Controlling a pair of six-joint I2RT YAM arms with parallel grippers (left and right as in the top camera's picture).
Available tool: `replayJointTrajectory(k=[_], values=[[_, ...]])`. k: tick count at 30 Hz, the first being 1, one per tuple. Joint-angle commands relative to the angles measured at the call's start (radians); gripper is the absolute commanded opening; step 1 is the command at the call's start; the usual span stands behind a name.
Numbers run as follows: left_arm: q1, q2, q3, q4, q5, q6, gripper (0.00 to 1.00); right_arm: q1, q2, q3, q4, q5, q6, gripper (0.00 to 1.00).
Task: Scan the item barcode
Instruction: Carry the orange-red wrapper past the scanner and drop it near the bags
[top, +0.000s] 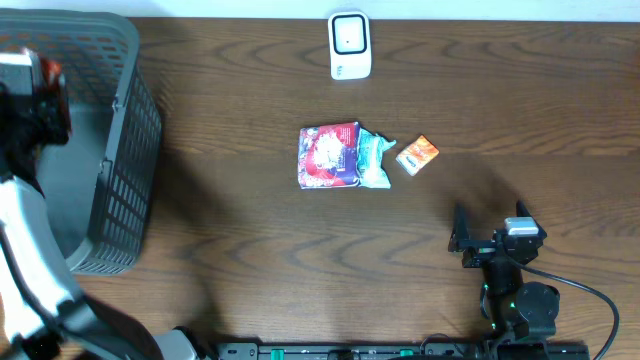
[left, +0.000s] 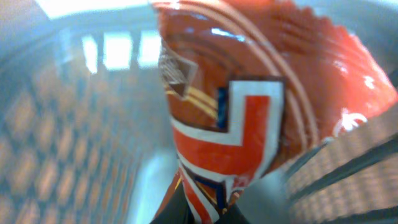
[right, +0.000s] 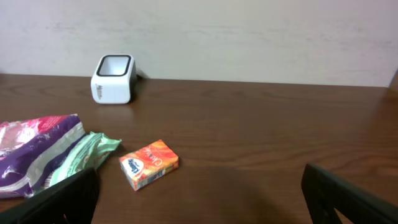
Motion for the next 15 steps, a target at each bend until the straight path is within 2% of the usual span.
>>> replayJointTrajectory(k=[1,5,10,15], values=[[-0.024,-0.116,0.019,0.047,0.201,-0.109,0.08,0.009,-0.004,-0.002,-0.004,0.001,0.014,0.99],[-0.040,-0.219,0.019,0.132,0.219,-0.261,0.08,0.009,-0.004,-0.002,-0.004,0.001,0.014,0.99],[-0.081,-0.298,0.019,0.292,0.417,-0.421,0.07,0.009,-0.004,-0.002,-0.004,0.001,0.014,0.99],[-0.218,-0.296,0.016,0.260,0.463,-0.476,0.07,0.009,-0.004,-0.002,-0.004,0.001,0.014,0.99]])
